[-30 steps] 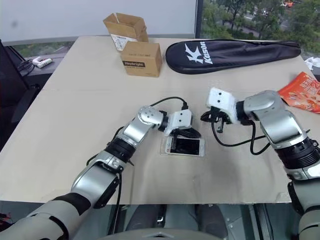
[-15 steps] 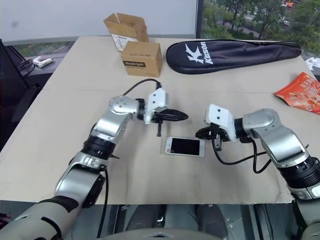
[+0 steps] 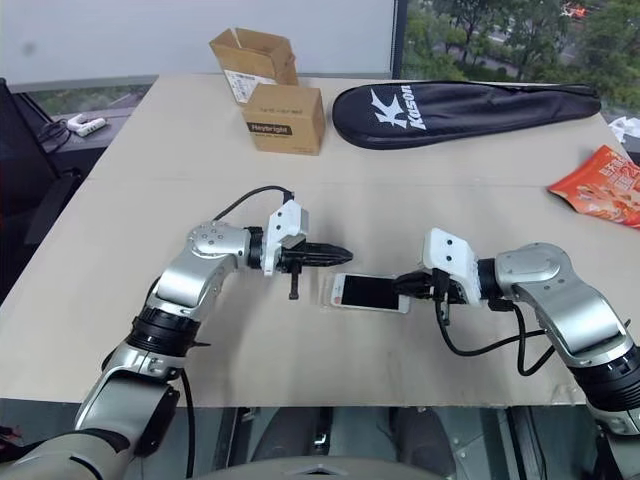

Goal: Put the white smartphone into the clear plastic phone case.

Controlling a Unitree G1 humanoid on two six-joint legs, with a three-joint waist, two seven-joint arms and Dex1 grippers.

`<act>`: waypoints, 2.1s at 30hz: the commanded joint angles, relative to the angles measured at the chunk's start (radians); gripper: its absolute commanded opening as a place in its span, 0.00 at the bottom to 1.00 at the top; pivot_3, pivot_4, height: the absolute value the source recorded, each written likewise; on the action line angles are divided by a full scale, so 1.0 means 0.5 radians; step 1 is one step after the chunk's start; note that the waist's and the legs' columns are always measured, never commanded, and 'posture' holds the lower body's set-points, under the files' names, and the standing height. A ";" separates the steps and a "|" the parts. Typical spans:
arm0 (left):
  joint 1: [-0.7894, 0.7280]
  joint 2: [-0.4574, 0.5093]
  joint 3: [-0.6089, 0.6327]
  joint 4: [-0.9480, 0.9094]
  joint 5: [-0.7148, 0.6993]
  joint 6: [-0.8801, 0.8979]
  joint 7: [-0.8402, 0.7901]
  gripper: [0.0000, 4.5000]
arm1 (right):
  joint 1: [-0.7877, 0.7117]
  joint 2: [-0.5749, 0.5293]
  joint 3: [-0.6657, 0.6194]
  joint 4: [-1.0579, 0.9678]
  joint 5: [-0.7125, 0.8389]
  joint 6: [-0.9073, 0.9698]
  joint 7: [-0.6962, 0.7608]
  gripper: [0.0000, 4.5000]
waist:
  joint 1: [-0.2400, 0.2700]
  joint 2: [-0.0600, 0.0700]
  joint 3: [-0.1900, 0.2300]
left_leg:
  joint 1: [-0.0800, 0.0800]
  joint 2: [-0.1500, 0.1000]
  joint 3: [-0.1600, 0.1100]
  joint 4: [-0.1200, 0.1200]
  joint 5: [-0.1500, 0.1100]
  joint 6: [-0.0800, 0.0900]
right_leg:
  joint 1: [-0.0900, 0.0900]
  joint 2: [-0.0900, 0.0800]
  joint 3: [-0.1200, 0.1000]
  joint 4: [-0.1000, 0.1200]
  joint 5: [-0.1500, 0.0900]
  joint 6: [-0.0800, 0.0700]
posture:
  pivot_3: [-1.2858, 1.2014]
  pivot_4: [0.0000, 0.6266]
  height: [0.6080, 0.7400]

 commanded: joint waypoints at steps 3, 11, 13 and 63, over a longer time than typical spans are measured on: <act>0.046 0.050 -0.026 -0.155 -0.050 0.043 -0.042 0.00 | -0.008 0.008 -0.002 -0.058 -0.009 -0.016 -0.055 0.02 | 0.002 0.000 0.000 | 0.000 0.000 0.000 0.000 0.000 0.000 | 0.000 0.000 0.000 0.000 0.000 0.000 | 0.52 0.24 1.00; 0.111 0.156 -0.081 -0.211 -0.040 0.087 -0.115 0.00 | 0.022 0.000 0.021 -0.099 0.007 0.051 -0.074 0.02 | 0.003 0.000 0.000 | 0.000 0.000 0.000 0.000 0.000 0.000 | 0.000 0.000 0.000 0.000 0.000 0.000 | 0.52 0.24 1.00; 0.114 0.160 -0.089 -0.212 -0.040 0.098 -0.106 0.00 | 0.034 -0.003 0.029 -0.107 -0.004 0.053 -0.081 0.02 | 0.004 0.000 0.000 | 0.000 0.000 0.000 0.000 0.000 0.000 | 0.000 0.000 -0.001 0.000 0.000 0.000 | 0.52 0.24 1.00; 0.009 0.255 -0.374 -0.163 0.127 0.304 -0.136 0.00 | -0.050 0.002 0.288 -0.068 -0.122 0.201 -0.168 0.02 | 0.003 0.000 -0.001 | 0.002 0.000 0.000 0.001 0.000 0.000 | 0.003 0.000 0.000 -0.001 0.000 0.000 | 0.52 0.24 1.00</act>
